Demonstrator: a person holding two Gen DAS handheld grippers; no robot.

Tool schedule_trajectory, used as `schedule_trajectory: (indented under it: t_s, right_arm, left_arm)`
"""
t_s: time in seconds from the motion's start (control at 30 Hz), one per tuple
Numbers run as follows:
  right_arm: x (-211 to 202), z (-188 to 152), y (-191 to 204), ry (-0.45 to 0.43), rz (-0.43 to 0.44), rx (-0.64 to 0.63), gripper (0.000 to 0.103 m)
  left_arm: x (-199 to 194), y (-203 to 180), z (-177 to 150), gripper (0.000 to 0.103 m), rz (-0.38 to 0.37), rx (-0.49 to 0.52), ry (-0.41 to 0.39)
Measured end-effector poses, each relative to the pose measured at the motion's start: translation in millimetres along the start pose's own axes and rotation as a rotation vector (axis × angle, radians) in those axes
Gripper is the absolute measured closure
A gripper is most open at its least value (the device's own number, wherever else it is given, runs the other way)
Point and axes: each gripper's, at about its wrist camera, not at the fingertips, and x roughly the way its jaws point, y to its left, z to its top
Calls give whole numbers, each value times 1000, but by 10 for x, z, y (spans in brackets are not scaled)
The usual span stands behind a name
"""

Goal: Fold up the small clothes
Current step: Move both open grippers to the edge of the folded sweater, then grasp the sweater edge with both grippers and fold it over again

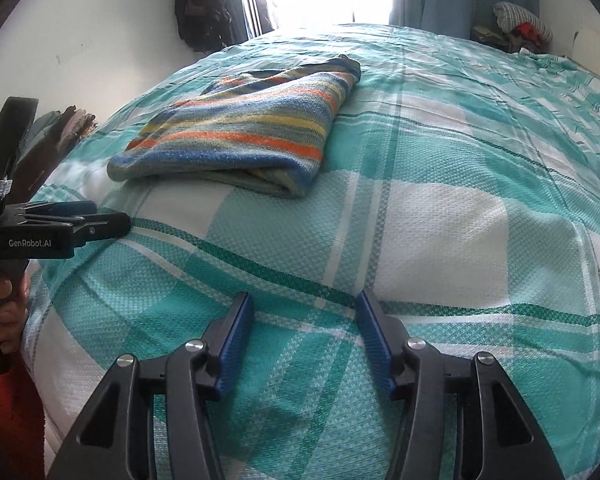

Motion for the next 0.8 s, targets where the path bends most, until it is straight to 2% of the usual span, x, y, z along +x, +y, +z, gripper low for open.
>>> schedule_trajectory:
  t_s: [0.07, 0.13, 0.17, 0.23, 0.27, 0.33, 0.43, 0.47, 0.53, 0.6, 0.7, 0.73, 0.77, 0.8]
  right_arm:
    - [-2, 4, 11, 5, -5, -2, 49]
    - [-13, 66, 10, 45, 11, -2, 45]
    - [-36, 145, -10, 86, 55, 8, 35]
    - [-103, 287, -69, 113, 128, 50, 21]
    - [-164, 426, -118, 87, 152, 68, 21]
    - [-188, 726, -194, 31, 175, 71, 21]
    - [43, 1204, -405, 0, 259, 159, 21]
    - [196, 1360, -528, 5, 298, 215, 21]
    - [540, 1571, -726, 34, 330, 305, 21]
    - [908, 1686, -874, 69, 364, 388, 25]
    - [1314, 1724, -876, 91, 476, 479, 30]
    - [1388, 1727, -810, 85, 488, 474, 35]
    - [1440, 1743, -709, 84, 482, 445, 48]
    - [1456, 1752, -599, 91, 423, 398, 54]
  left_arm:
    - [-13, 19, 2, 8, -12, -7, 5]
    - [-106, 108, 55, 8, -67, -46, 20]
    - [-166, 183, 87, 9, -115, -81, 6]
    - [-316, 438, 211, 9, -252, -196, -63]
    - [-346, 562, 311, 9, -290, -242, -93]
    - [-234, 728, 609, 9, -317, -279, -109]
    - [214, 755, 1022, 15, -337, -252, -30]
    - [332, 737, 1095, 21, -343, -245, -10]
    - [594, 668, 1244, 21, -388, -233, 17]
    - [702, 609, 1307, 21, -410, -227, -14]
    - [784, 560, 1337, 23, -457, -260, -59]
    - [807, 538, 1343, 27, -465, -270, -66]
    - [831, 507, 1379, 50, -462, -268, -61]
    - [859, 481, 1400, 78, -455, -258, -47]
